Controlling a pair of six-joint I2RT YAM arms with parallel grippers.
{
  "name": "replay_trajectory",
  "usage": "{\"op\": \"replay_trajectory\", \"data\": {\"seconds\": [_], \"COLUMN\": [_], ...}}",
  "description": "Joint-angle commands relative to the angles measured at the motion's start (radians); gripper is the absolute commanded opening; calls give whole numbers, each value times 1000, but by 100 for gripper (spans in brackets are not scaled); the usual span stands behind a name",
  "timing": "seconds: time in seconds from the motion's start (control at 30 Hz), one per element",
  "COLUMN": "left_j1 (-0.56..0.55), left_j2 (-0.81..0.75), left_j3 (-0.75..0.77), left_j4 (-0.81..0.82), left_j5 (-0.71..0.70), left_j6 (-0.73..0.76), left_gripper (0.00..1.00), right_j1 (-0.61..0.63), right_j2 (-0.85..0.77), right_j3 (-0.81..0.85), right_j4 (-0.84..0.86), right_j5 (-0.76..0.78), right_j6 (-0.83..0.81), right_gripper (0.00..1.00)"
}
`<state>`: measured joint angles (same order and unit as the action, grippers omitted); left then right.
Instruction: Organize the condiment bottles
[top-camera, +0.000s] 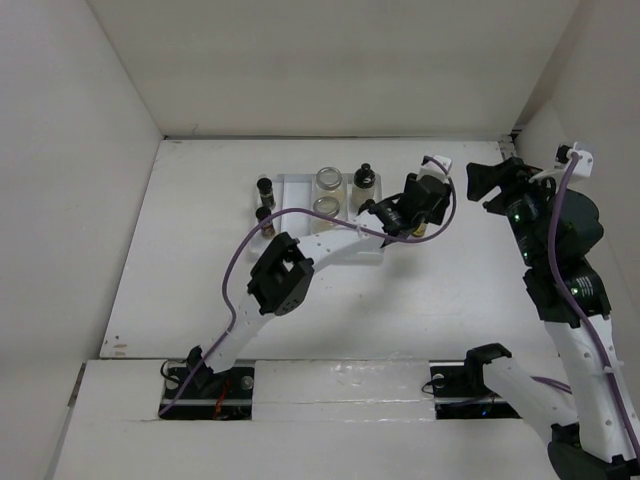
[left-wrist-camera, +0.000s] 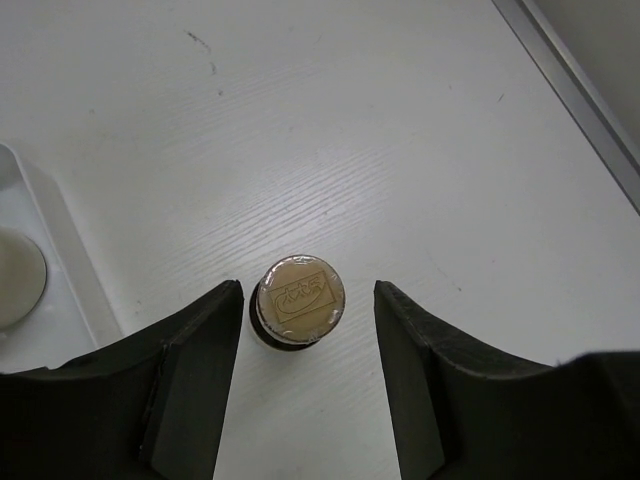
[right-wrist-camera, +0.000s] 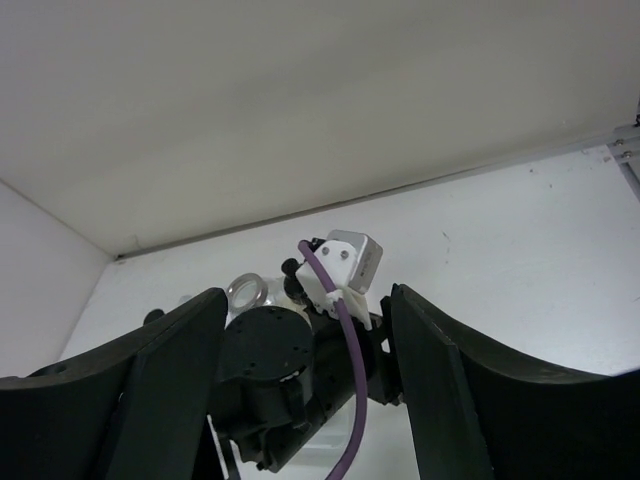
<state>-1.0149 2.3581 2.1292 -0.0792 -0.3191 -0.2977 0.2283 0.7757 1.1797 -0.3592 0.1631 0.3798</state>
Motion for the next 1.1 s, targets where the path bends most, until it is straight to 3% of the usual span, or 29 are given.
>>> {"op": "replay_trajectory", "data": {"seconds": [0.0, 0.33, 0.4, 0.53, 0.87, 1.07], "left_j1": [-5, -5, -5, -5, -5, 4], "left_j2": [4, 36, 24, -51, -450, -707], "left_j3": [55, 75, 75, 40, -152, -304], "left_j4": [12, 32, 32, 41, 142, 157], "left_j5": [-21, -12, -12, -12, 41, -58], "left_j6": [3, 3, 3, 3, 12, 62], "left_gripper": [50, 29, 22, 18, 17, 17], "right_j1": [-6, -6, -6, -6, -6, -6], "right_j2": [-15, -24, -24, -24, -64, -82], "right_j3": [1, -54, -54, -54, 89, 80], "right_j4": [28, 71, 80, 80, 43, 42], "right_j5": [-25, -128, -146, -146, -100, -175], "right_j6": [-16, -16, -16, -16, -25, -25], "right_gripper": [72, 72, 72, 72, 72, 72]}}
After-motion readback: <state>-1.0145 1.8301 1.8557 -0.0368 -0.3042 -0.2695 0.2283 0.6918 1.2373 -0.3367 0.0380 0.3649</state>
